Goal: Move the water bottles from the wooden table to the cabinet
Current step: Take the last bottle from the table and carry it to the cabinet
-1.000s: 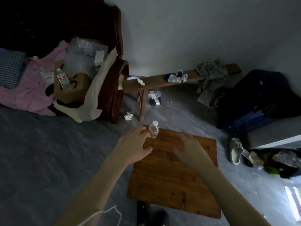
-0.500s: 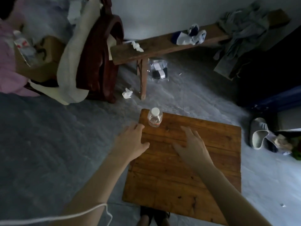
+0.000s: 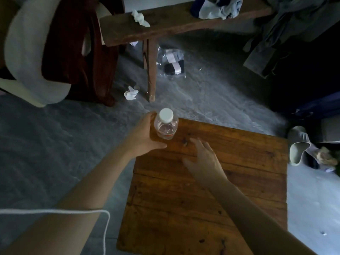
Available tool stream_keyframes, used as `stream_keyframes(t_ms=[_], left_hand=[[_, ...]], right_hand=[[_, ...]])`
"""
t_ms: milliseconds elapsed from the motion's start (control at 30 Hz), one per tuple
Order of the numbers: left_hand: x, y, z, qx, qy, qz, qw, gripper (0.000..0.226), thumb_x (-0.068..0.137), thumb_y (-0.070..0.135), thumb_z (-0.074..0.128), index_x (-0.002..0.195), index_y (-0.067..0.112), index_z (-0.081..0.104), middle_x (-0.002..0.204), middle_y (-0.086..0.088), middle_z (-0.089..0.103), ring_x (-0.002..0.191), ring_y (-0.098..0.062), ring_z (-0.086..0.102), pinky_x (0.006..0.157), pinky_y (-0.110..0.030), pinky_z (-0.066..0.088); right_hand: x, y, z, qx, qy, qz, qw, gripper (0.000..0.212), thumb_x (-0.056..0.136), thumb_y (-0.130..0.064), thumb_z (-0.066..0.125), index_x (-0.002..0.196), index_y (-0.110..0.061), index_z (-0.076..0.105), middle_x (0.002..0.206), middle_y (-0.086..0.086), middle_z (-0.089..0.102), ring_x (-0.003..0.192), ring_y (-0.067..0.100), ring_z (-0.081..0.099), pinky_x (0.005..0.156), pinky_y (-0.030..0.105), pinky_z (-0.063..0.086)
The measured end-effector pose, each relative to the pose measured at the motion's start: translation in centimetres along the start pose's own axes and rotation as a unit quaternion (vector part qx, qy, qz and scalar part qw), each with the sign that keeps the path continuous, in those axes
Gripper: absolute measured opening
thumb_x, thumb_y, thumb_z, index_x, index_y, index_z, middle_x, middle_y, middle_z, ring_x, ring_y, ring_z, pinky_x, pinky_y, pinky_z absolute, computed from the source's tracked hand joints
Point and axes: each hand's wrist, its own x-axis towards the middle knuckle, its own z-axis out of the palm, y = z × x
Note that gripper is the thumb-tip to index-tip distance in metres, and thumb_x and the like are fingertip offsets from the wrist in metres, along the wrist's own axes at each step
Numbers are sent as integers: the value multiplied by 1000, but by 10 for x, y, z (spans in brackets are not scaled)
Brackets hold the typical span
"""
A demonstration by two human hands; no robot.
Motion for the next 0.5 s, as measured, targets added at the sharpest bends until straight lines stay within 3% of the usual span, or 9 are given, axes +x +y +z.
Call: stream_keyframes(t_ms=[167,333,433,500], left_hand=[[11,-5,3,-62,-5,77,995,87,71,26,92,139,41,40,128,28,55,117,15,53,96,-14,41],[2,0,2,-62,58,104,991,71,70,30,93,129,32,53,121,21,63,116,-1,60,102,-31,50],[-13,2,0,-39,85,128,987,70,68,29,94,126,32,53,118,21,63,114,0,60,101,-28,51],[-24,5,-5,-39,100,136,985,70,67,32,94,126,29,56,119,18,66,113,0,62,98,-22,51]], right_hand=[[7,0,11,17,-7,28,999,66,86,-30,61,147,-29,34,150,-4,38,134,19,40,102,41,47],[1,2,16,13,-16,46,999,66,85,-29,62,146,-27,36,146,0,42,131,21,43,96,37,49],[-4,1,9,59,-23,96,993,65,85,-32,64,145,-28,38,136,0,49,121,21,50,65,17,47],[-8,-1,0,99,-22,117,988,64,84,-32,64,143,-27,40,126,1,57,113,24,58,60,24,53]])
